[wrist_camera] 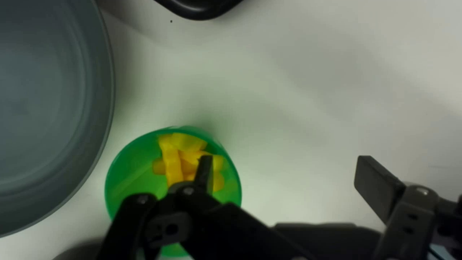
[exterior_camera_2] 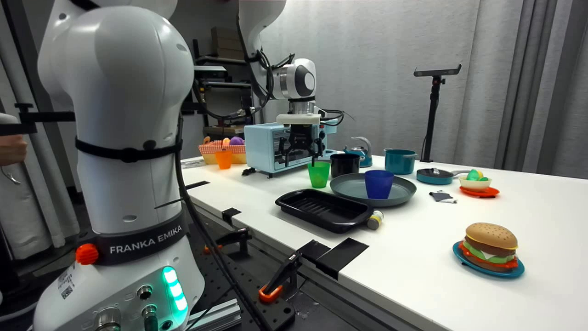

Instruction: Put the fries in the green cup on the plate then place the green cup on the plate

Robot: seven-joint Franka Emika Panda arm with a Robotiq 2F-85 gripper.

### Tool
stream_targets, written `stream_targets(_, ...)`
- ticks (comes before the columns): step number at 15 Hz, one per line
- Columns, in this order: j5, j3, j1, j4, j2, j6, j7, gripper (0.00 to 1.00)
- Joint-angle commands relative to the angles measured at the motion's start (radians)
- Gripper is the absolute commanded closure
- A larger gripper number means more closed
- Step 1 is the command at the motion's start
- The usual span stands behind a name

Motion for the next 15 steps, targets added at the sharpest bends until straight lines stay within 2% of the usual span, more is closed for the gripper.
stream_targets(1, -0.007, 0.003, -0.006, 0.046, 0.048, 0.013, -0.022, 0.05)
stream_targets(2, -0.007, 0.003, -0.006, 0.051, 0.054, 0.012, -0.022, 0.13)
stream_targets(3, -0.008, 0.001, -0.006, 0.056, 0.058, 0.01, -0.02, 0.29)
stream_targets(4, -0.008, 0.002, -0.007, 0.06, 0.062, 0.007, -0.021, 0.31)
stream_targets(5, -0.011, 0.0, -0.006, 0.062, 0.063, 0.007, -0.022, 0.37)
stream_targets(12, -0.016, -0.003, -0.005, 0.075, 0.057, -0.001, -0.016, 0.92)
stream_targets(13, -0.017, -0.005, -0.006, 0.077, 0.055, -0.001, -0.016, 0.98)
stream_targets(15, -0.018, -0.009, -0.008, 0.079, 0.054, -0.001, -0.016, 1.0)
